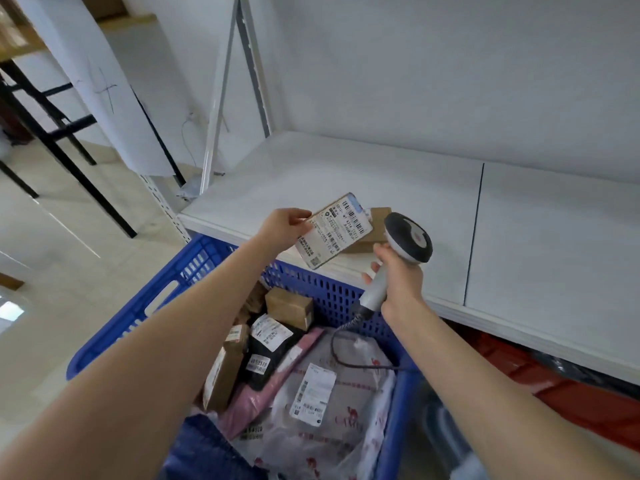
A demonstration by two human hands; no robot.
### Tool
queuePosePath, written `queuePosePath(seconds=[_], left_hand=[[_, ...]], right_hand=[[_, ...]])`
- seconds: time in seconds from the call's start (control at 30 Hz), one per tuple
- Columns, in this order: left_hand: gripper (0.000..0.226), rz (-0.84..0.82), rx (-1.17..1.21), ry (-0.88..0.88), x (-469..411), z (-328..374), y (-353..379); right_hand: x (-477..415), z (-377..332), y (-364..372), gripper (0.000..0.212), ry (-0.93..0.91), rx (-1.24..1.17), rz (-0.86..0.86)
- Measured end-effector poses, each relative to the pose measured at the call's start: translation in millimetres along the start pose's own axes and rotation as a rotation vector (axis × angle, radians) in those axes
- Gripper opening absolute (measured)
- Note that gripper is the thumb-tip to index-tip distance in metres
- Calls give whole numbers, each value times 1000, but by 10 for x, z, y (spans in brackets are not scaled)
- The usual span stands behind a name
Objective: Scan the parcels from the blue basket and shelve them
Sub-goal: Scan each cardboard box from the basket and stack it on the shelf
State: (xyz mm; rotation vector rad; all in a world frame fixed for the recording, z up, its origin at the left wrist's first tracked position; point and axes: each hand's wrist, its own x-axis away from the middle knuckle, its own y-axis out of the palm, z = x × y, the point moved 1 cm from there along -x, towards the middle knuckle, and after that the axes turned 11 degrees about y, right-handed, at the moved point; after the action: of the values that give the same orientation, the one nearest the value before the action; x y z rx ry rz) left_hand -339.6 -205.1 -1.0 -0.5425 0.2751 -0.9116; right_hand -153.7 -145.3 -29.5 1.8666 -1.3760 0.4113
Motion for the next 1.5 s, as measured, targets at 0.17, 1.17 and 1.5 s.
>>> queuePosePath(seconds=[0.17,1.17,1.5], left_hand=[[30,-95,-42,50,-595,140,257],[55,-39,367,-186,-816,-153,762],[29,159,385,-241,-405,-568,499]], right_hand=[[-352,-107,-30,13,10,-53,23],[-938,-305,-105,29,136,-87,-85],[-871,-159,183,28,209,-103,-242]])
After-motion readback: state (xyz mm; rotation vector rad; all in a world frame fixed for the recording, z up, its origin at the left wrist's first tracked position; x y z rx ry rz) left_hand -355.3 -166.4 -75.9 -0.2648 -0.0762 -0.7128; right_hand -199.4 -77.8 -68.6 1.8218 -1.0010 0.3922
